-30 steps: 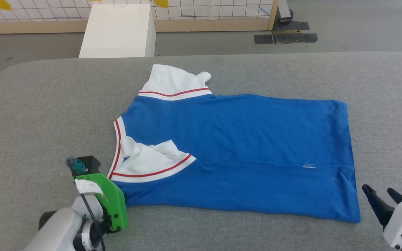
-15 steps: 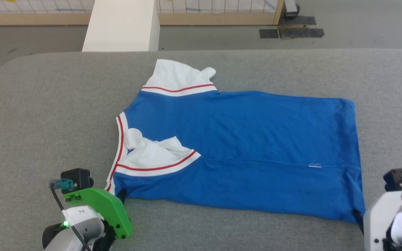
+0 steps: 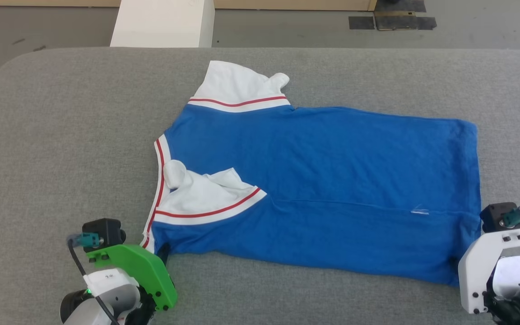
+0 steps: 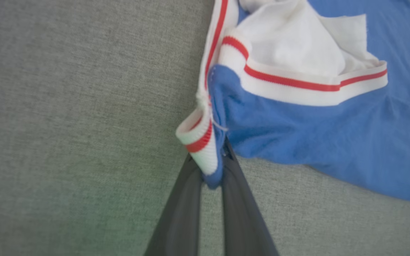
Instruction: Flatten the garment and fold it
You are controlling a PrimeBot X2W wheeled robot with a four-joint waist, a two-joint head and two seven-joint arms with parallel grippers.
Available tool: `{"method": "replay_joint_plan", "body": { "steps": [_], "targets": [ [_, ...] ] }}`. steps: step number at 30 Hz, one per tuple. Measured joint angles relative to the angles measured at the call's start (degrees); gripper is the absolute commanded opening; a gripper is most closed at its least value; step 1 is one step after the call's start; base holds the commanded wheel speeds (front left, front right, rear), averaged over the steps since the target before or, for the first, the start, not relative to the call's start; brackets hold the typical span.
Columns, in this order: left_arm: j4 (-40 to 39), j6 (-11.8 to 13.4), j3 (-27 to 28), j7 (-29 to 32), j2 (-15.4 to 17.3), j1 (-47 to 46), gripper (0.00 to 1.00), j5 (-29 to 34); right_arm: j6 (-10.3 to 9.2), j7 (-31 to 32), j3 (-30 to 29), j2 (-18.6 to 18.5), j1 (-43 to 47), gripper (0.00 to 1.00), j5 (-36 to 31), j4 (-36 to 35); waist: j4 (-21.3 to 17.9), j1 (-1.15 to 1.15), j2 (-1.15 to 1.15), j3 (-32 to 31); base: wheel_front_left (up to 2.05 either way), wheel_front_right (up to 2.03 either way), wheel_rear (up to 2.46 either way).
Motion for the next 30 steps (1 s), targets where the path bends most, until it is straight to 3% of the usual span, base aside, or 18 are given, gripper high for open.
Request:
{"method": "replay_joint_plan", "body": {
  "steps": [10, 17, 22, 29, 30],
  "targets": [
    [-2.08, -0.20, 2.34, 0.01, 0.86, 0.13, 0.00, -2.31, 0.02, 0.86, -0.89, -3.93, -0.70, 0.00, 6.24, -2.20, 0.23, 0.00, 0.00, -3.02, 0.00, 0.00, 0.00],
    [-7.75, 2.19, 2.87, 3.16, 2.61, 4.39, 0.00, -3.30, 0.03, 4.04, -3.22, -7.43, 2.27, 0.00, 8.48, -6.19, 0.69, 0.00, 0.00, -6.43, 0.00, 0.00, 0.00],
    [-8.69, 3.90, 1.96, 5.57, 2.82, 9.05, 0.00, -5.53, 0.03, 5.98, -4.44, -7.00, 6.84, 0.00, 8.99, -6.03, 1.11, 0.00, 0.00, -7.80, 0.00, 0.00, 0.00],
    [-3.32, 3.64, 0.85, 6.60, 1.52, 10.85, 0.00, -6.87, 0.03, 4.21, -4.32, -4.63, 8.84, 0.00, 8.20, -1.23, 1.00, 0.00, 0.00, -7.68, 0.00, 0.00, 0.00],
    [-2.25, 3.39, 0.74, 6.99, 1.08, 10.76, 0.25, -7.40, 0.03, 3.41, -4.01, -4.53, 8.83, 0.02, 7.89, -0.31, 1.00, 0.00, 0.00, -7.70, 0.00, 0.00, 0.00]
  ]
}}
